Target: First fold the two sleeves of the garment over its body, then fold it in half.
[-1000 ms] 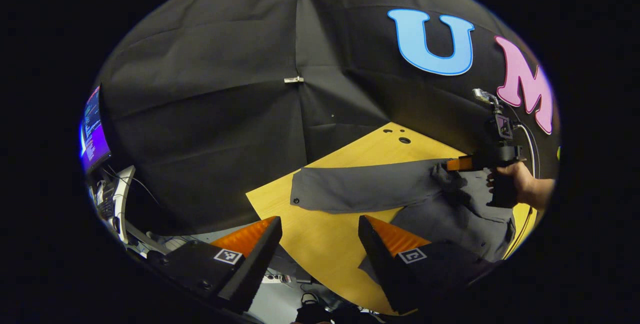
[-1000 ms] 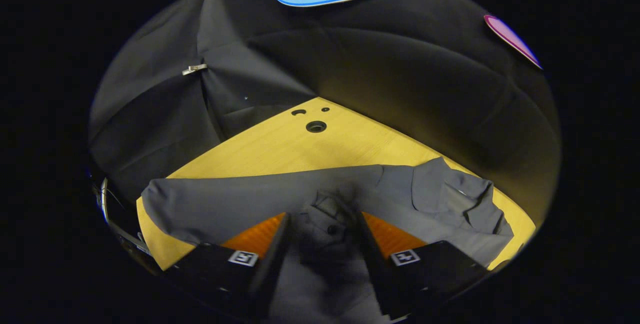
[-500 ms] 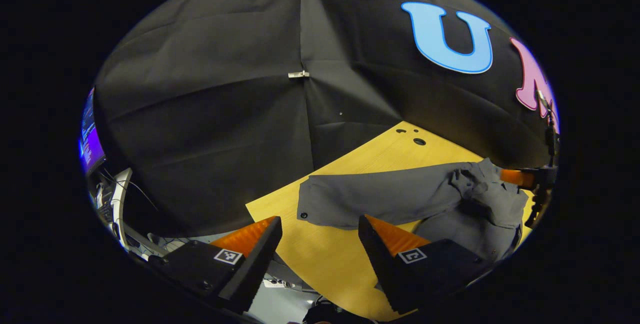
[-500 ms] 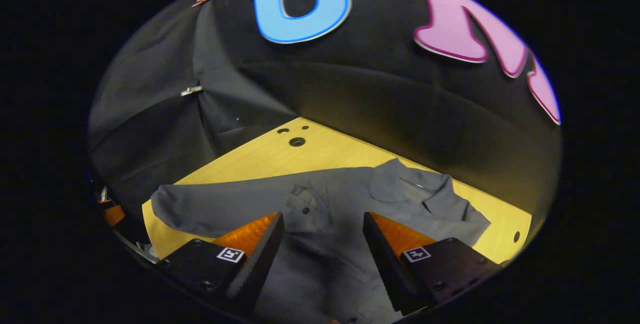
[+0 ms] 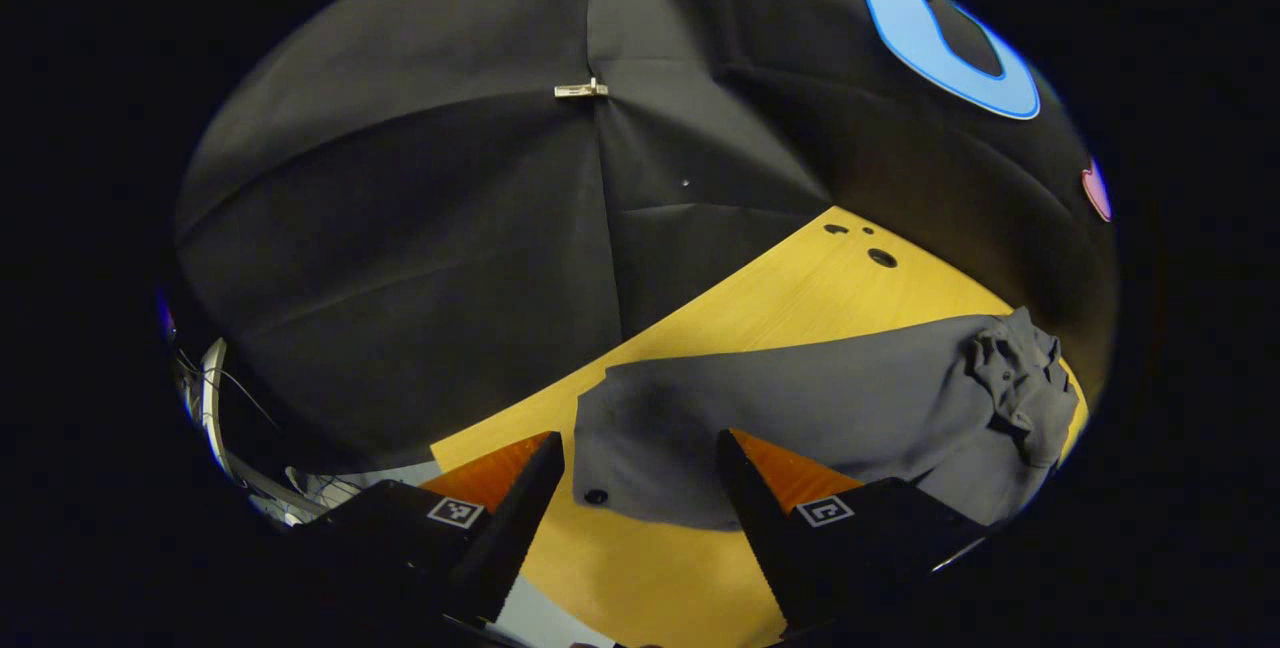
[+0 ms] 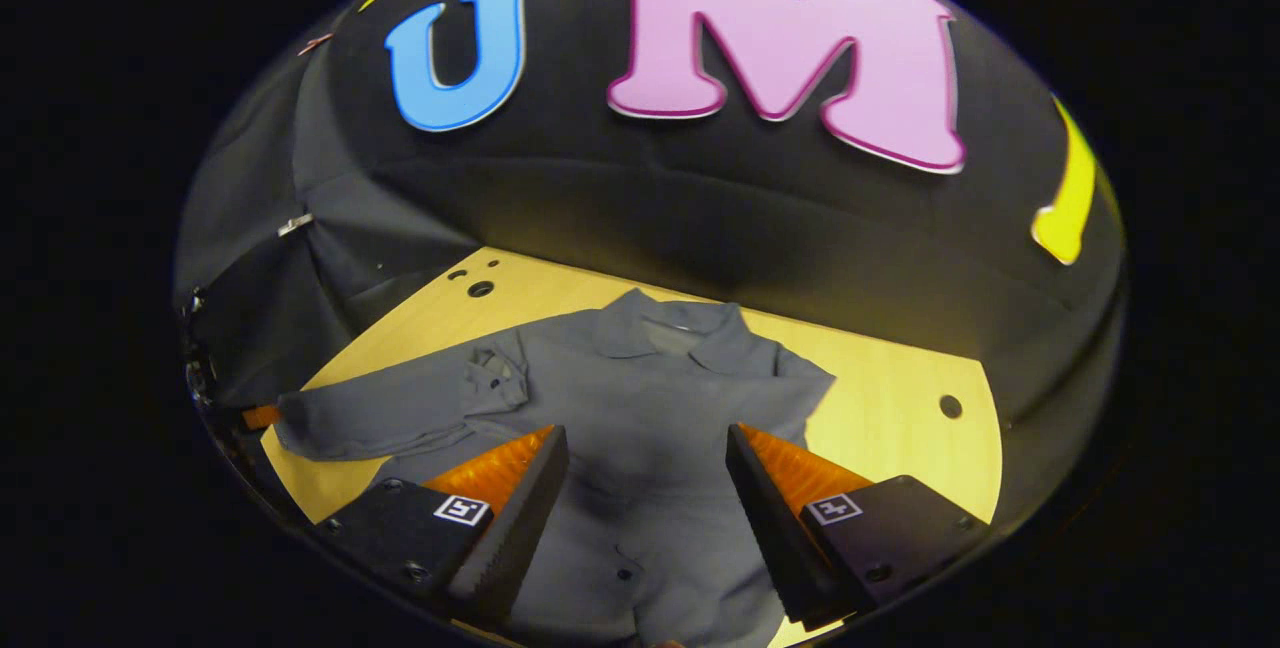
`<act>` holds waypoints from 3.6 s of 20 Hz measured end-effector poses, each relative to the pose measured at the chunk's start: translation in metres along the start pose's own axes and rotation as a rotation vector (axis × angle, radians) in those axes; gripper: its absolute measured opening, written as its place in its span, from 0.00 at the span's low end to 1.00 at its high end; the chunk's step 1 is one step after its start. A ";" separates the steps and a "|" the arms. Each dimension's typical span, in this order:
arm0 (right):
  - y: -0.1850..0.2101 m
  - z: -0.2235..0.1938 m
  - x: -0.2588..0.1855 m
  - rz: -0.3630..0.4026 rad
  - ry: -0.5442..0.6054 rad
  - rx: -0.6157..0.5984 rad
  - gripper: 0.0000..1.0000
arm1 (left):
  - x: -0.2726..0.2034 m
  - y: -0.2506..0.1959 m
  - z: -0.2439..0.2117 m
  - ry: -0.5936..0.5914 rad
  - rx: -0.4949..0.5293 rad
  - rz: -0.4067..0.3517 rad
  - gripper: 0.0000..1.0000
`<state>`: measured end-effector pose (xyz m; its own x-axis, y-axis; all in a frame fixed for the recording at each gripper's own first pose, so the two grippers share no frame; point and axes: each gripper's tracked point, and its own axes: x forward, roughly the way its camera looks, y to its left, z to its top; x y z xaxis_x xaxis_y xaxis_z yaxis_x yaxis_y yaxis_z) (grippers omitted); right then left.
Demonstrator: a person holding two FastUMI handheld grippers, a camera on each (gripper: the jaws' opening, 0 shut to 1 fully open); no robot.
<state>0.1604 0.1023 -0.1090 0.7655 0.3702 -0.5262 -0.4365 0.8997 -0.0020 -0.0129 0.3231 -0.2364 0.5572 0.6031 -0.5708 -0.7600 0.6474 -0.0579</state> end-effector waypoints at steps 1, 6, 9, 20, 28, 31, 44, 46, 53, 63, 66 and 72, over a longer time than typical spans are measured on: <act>-0.009 -0.003 -0.010 -0.029 -0.002 0.007 0.98 | 0.012 -0.001 0.000 0.011 0.005 0.004 0.98; -0.040 -0.017 -0.054 -0.116 -0.025 0.074 0.98 | 0.050 -0.003 -0.009 0.093 0.010 0.007 0.98; -0.059 -0.030 -0.072 -0.172 -0.012 0.075 0.98 | 0.063 -0.009 -0.015 0.125 0.025 -0.010 0.98; -0.044 -0.104 -0.099 -0.201 0.070 0.174 0.98 | 0.071 -0.029 -0.024 0.109 0.012 -0.097 0.22; -0.065 -0.129 -0.109 -0.249 0.086 0.202 0.98 | 0.050 -0.069 0.003 0.084 0.043 -0.192 0.05; -0.073 -0.138 -0.108 -0.257 0.094 0.231 0.98 | 0.032 -0.090 0.018 0.055 0.048 -0.242 0.06; -0.128 -0.164 -0.104 -0.247 0.124 0.289 0.98 | -0.081 -0.276 0.124 -0.164 0.146 -0.519 0.05; -0.146 -0.171 -0.102 -0.265 0.137 0.283 0.97 | -0.100 -0.315 0.120 -0.179 0.165 -0.574 0.05; -0.181 -0.186 -0.104 -0.278 0.155 0.335 0.98 | -0.165 -0.459 0.065 -0.160 0.288 -0.781 0.05; -0.190 -0.205 -0.121 -0.283 0.184 0.358 0.99 | -0.225 -0.608 -0.032 -0.028 0.407 -1.056 0.05; -0.183 -0.216 -0.131 -0.269 0.199 0.382 0.99 | -0.228 -0.629 -0.065 0.041 0.440 -1.089 0.06; -0.175 -0.221 -0.135 -0.243 0.212 0.370 0.99 | -0.216 -0.639 -0.100 0.128 0.464 -1.055 0.38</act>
<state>0.0288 -0.1561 -0.2252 0.6944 0.1184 -0.7098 -0.0301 0.9903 0.1358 0.3189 -0.2669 -0.1582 0.7829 -0.3728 -0.4981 0.2729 0.9252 -0.2635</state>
